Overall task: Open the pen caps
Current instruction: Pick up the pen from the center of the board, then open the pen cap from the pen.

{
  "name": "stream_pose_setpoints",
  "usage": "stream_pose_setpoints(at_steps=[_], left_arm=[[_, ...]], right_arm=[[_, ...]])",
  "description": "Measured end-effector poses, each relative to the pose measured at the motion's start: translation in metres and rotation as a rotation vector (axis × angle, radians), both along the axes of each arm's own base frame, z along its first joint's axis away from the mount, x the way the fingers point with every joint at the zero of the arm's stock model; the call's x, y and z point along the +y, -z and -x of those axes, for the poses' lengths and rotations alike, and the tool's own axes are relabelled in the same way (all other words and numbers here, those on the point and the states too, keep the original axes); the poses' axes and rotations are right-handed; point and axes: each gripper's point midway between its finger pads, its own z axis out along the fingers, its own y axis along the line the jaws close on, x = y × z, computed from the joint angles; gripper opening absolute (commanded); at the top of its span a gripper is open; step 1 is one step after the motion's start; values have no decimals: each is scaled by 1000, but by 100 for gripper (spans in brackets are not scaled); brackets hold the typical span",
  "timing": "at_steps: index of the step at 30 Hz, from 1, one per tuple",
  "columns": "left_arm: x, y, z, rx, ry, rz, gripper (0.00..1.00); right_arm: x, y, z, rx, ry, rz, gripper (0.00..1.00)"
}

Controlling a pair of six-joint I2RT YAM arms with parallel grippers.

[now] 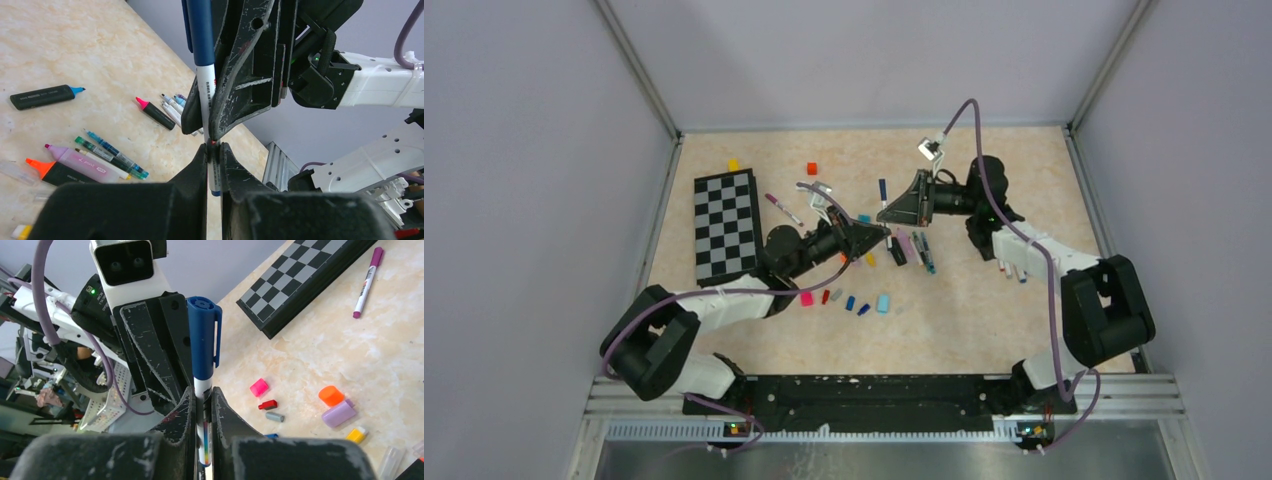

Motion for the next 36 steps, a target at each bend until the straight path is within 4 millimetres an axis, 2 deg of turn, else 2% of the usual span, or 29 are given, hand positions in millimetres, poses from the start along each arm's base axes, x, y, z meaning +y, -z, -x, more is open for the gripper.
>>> stream_pose_setpoints(at_steps=[8, 11, 12, 16, 19, 23, 25, 31, 36], left_arm=[[6, -1, 2, -48, -23, -60, 66], [17, -15, 7, -127, -52, -98, 97], [23, -24, 10, -162, -67, -99, 98], [46, -61, 21, -285, -139, -69, 99], [54, -72, 22, -309, -165, -62, 99], [49, -63, 11, -245, -162, -86, 98], [44, -56, 6, -192, -153, -83, 94], [28, -36, -3, -66, -115, -53, 69], [21, -32, -6, -9, -94, -16, 51]], right_arm=[[0, 0, 5, -46, -36, -3, 0], [-1, 8, 10, -62, -69, 18, 0], [-2, 10, 12, -71, -84, 24, 0], [-4, 17, 23, -101, -143, 40, 0], [-6, 19, 29, -123, -177, 43, 0], [-6, 18, 38, -145, -216, 41, 0], [-4, 18, 43, -153, -236, 40, 0], [2, 22, 52, -152, -270, 45, 0], [3, 24, 54, -146, -273, 50, 0]])
